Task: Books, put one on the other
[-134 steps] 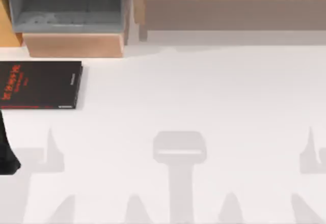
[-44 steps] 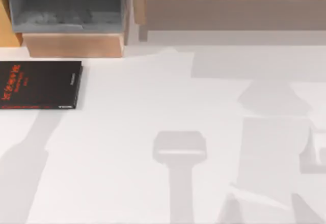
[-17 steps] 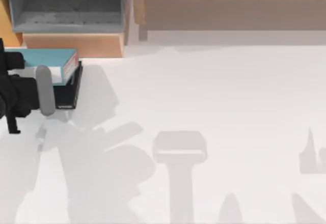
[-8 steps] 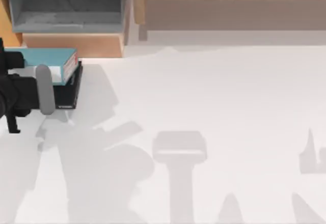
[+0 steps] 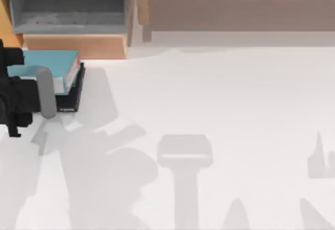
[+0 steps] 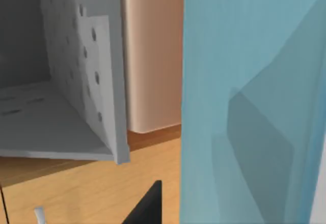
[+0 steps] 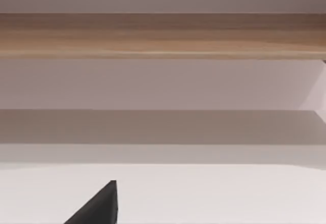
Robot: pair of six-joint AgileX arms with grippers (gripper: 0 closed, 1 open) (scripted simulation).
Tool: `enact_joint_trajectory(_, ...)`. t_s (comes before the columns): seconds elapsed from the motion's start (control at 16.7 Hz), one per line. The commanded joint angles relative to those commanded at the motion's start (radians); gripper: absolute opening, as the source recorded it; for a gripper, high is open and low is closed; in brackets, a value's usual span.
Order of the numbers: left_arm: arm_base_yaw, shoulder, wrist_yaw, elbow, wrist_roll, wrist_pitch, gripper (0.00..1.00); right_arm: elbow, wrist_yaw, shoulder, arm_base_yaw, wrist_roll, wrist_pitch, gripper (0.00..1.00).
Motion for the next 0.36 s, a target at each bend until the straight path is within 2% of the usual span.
enact_joint_trajectory(0.36,0.0,0.0,0.0,0.0,0.0,0.0,1.0,0.0,0.0,0.0,0.0,0.0,0.0,1.0)
